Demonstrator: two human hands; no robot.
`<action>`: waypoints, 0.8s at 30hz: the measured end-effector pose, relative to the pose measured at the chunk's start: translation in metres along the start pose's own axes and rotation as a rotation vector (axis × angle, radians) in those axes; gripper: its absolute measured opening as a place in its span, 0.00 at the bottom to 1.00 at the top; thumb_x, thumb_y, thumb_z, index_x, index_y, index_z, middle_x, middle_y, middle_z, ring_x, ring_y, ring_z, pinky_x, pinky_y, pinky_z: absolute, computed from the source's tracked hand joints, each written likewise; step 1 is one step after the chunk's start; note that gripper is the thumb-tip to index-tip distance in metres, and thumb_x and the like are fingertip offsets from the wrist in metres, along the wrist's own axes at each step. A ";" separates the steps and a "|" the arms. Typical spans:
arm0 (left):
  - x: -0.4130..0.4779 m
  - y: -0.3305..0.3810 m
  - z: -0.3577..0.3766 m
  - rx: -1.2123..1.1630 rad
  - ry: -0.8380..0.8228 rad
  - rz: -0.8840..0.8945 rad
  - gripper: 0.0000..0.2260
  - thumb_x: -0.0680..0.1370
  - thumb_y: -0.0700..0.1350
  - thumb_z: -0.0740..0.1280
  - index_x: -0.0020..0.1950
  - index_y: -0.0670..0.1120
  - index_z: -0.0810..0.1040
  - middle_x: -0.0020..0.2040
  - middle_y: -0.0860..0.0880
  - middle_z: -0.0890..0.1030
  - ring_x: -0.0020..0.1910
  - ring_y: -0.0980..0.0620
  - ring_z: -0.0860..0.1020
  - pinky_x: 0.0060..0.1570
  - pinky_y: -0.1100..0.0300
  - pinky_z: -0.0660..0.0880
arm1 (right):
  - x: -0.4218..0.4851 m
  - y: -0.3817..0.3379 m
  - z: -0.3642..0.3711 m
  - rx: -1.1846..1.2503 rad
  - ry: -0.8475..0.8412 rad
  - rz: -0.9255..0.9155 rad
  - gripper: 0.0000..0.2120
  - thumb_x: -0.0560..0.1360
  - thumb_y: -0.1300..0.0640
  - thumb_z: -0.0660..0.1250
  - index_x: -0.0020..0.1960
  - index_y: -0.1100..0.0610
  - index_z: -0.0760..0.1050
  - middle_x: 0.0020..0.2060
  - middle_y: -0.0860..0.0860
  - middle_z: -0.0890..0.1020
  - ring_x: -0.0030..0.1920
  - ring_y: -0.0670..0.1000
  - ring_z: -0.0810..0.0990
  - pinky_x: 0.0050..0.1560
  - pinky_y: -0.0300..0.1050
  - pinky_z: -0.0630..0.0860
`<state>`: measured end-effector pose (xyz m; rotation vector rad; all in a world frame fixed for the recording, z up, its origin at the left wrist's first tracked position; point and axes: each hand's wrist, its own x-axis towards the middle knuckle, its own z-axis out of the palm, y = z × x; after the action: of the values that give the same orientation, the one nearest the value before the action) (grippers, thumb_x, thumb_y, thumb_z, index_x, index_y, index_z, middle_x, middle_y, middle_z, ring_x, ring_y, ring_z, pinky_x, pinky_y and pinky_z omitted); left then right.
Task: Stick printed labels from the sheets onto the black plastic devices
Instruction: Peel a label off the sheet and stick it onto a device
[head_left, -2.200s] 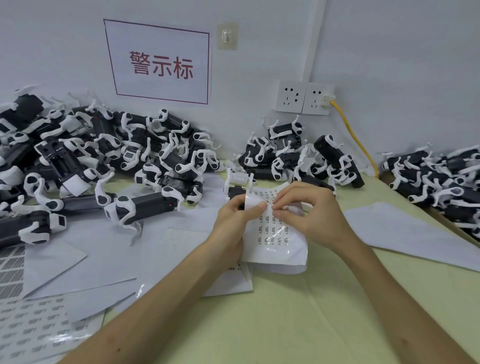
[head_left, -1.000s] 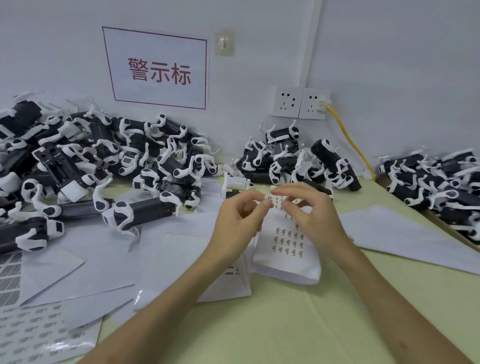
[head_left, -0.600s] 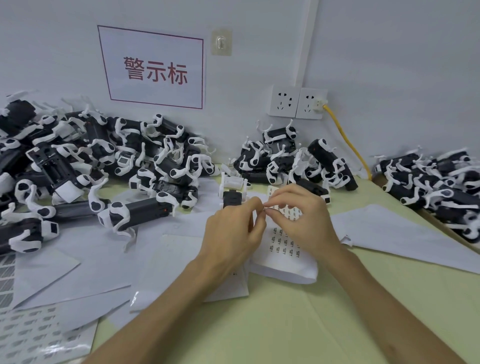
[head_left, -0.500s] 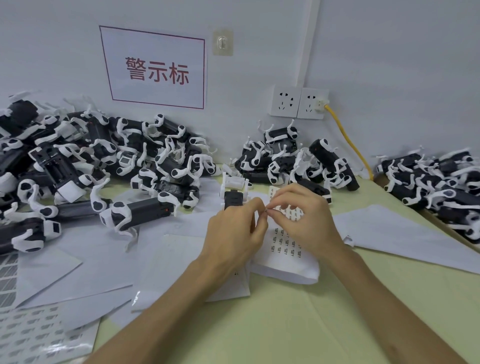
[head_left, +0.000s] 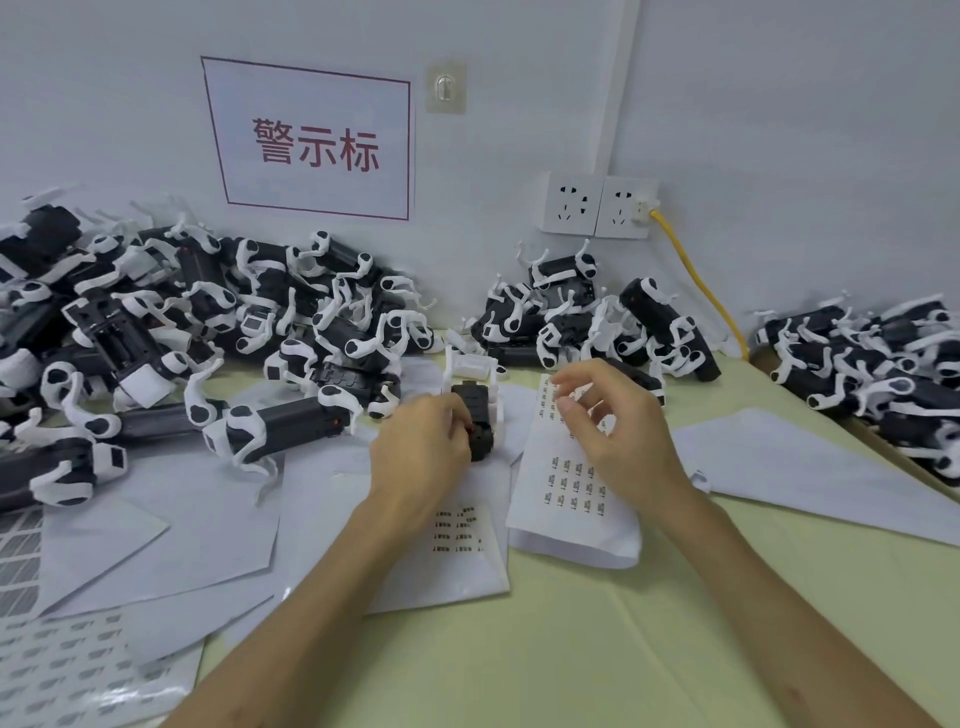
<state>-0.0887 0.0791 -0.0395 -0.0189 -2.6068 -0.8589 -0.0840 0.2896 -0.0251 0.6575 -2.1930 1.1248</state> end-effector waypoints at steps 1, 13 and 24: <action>0.001 -0.001 0.000 -0.041 0.013 0.000 0.11 0.79 0.40 0.63 0.50 0.51 0.84 0.47 0.51 0.83 0.42 0.49 0.79 0.39 0.57 0.74 | -0.001 0.000 0.000 0.000 -0.012 0.002 0.10 0.79 0.62 0.67 0.57 0.51 0.79 0.46 0.42 0.81 0.42 0.49 0.79 0.42 0.36 0.75; -0.008 0.022 -0.006 -0.973 -0.140 -0.277 0.13 0.81 0.31 0.63 0.46 0.40 0.85 0.45 0.40 0.83 0.39 0.54 0.83 0.41 0.61 0.83 | 0.002 -0.003 -0.005 0.073 0.090 0.014 0.23 0.77 0.53 0.70 0.69 0.44 0.70 0.55 0.40 0.81 0.48 0.47 0.82 0.50 0.37 0.77; -0.004 0.022 -0.013 -1.229 -0.017 -0.315 0.13 0.80 0.30 0.66 0.46 0.45 0.86 0.48 0.44 0.85 0.47 0.50 0.84 0.46 0.63 0.82 | -0.001 0.001 0.002 0.205 -0.131 0.255 0.23 0.81 0.45 0.65 0.74 0.39 0.62 0.61 0.40 0.81 0.56 0.39 0.82 0.52 0.36 0.76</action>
<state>-0.0775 0.0895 -0.0187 0.0474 -1.7017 -2.3930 -0.0843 0.2888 -0.0273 0.5603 -2.3415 1.4905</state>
